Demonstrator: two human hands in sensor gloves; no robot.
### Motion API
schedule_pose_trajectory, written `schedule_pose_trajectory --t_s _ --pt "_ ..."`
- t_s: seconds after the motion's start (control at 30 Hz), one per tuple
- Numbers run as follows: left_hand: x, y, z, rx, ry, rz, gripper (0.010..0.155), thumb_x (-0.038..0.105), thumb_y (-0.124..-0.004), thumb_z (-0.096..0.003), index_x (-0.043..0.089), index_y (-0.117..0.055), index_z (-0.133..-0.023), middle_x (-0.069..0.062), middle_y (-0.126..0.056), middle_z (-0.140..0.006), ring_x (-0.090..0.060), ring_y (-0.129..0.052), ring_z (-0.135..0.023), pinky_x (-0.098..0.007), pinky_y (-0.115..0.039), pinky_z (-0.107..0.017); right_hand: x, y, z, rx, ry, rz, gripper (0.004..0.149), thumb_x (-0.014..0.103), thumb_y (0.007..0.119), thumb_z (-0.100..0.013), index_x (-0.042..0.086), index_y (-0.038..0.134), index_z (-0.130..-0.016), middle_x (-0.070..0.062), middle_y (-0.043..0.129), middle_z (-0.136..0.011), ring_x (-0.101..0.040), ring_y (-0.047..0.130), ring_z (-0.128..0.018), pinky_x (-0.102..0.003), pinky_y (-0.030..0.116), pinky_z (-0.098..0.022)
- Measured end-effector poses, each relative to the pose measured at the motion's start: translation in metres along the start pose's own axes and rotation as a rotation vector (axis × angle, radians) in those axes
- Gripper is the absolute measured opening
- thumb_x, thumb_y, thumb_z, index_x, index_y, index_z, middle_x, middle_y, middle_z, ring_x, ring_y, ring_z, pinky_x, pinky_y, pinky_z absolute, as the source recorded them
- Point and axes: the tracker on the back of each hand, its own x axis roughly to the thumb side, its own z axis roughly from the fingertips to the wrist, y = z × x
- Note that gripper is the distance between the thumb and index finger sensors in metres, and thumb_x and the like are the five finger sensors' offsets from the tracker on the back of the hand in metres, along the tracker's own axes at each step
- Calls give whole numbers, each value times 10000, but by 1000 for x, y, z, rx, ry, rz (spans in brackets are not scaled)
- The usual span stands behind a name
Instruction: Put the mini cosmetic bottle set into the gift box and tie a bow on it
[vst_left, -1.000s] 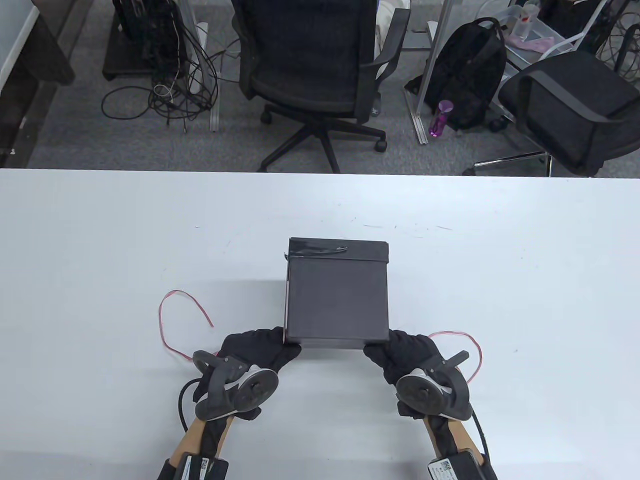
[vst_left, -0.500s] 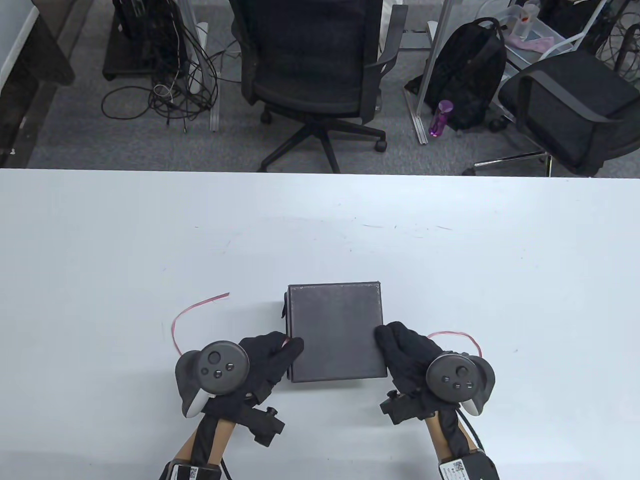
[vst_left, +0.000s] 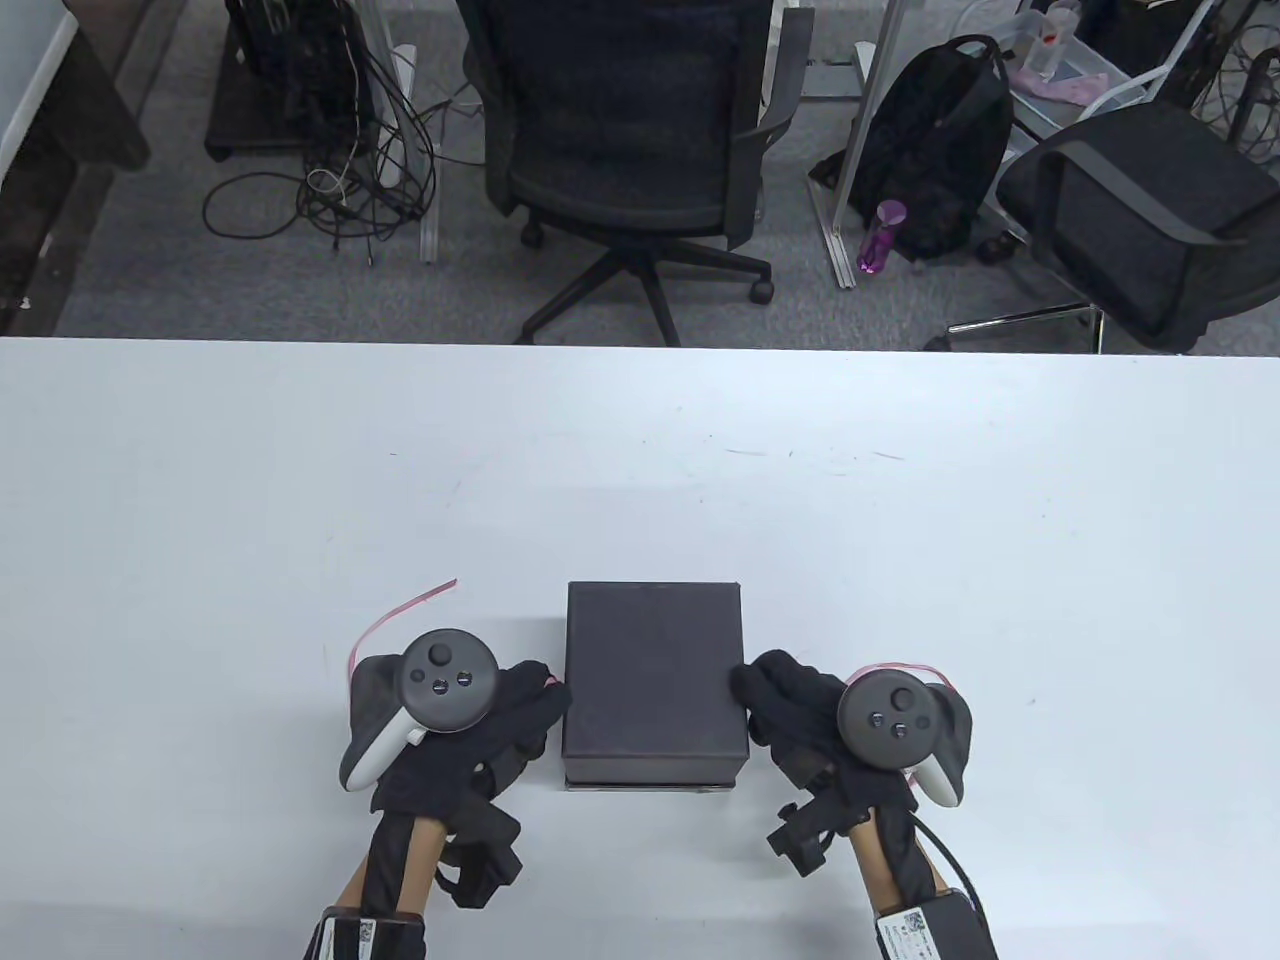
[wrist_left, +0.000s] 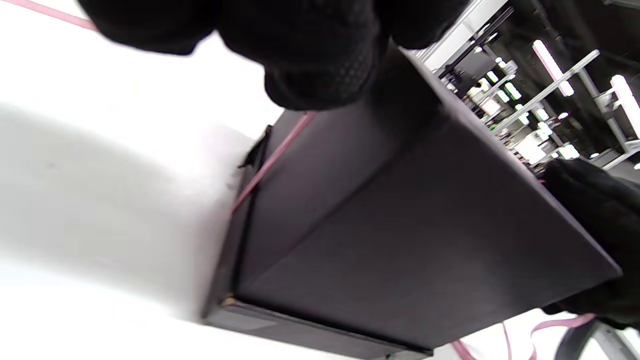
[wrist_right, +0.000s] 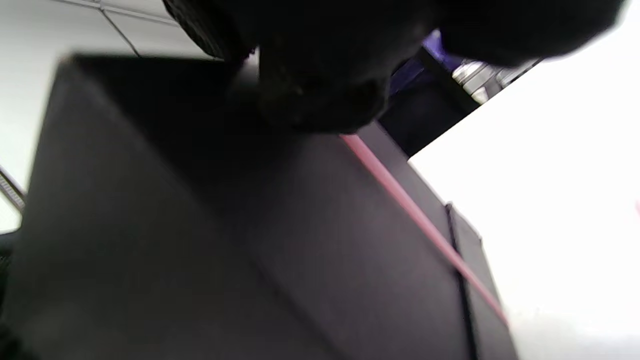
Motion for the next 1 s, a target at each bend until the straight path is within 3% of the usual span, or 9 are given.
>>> schedule_pose_trajectory --t_s 0.13,0.2,0.27,0.37,0.47,0.6,0.8,0.87,1.0 --pt "-16 21 8 109 81 37 523 380 -677 -616 28 -720 -1000 12 -950 -608 -46 -922 -255 -339 -893 -310 -3 -20 2 -121 72 3 488 243 672 -602 -182 732 -835 -117 949 -446 -77 901 -147 -336 870 -179" --pt "-28 32 13 189 46 164 560 367 -672 -616 50 -630 -1076 29 -945 -608 -35 -918 -250 -330 -896 -307 -8 -31 4 -154 58 -150 519 217 669 -602 -156 637 -963 -99 952 -459 -68 910 -160 -328 879 -193" --pt "-37 34 14 228 -28 382 553 357 -673 -617 101 -619 -1104 17 -951 -616 -43 -929 -257 -335 -897 -310 -14 -37 5 -178 32 -410 470 209 680 -598 -100 702 -951 -119 963 -509 -99 954 -214 -351 891 -237" --pt "-45 32 10 192 -203 734 482 350 -685 -614 127 -739 -1037 -18 -964 -657 -83 -976 -298 -361 -904 -339 -16 -38 3 -95 -114 -843 450 244 672 -612 -50 746 -945 -217 926 -745 -234 1010 -489 -457 874 -409" --pt "-42 34 8 115 -369 948 465 359 -691 -615 139 -764 -1018 -20 -967 -743 -136 -1031 -418 -385 -908 -399 -3 -38 2 3 -230 -1031 516 302 631 -640 -14 678 -1045 -311 776 -947 -367 918 -736 -567 785 -549" --pt "-23 57 7 118 -440 971 450 359 -686 -619 158 -761 -1014 -25 -956 -812 -169 -1053 -562 -399 -909 -480 24 -52 -8 29 -294 -947 580 348 608 -652 -21 600 -1099 -362 685 -1014 -429 843 -833 -617 730 -607" --pt "17 87 15 278 -464 802 442 352 -696 -596 170 -785 -989 -25 -970 -795 -134 -1081 -587 -346 -952 -493 67 -86 -25 -83 -341 -787 572 356 598 -651 -14 611 -1087 -368 680 -1015 -429 848 -828 -624 732 -601" --pt "25 94 20 315 -478 824 442 350 -700 -592 169 -789 -986 -25 -969 -797 -138 -1083 -596 -348 -955 -499 71 -92 -28 -123 -321 -765 563 356 603 -647 -5 628 -1079 -357 698 -1008 -420 861 -816 -630 738 -589" --pt "44 115 33 396 -567 852 440 356 -695 -593 187 -778 -991 -13 -958 -816 -125 -1080 -637 -338 -961 -525 69 -90 -33 -74 -220 -705 574 360 600 -653 -24 625 -1079 -379 686 -1005 -445 849 -812 -646 725 -584"
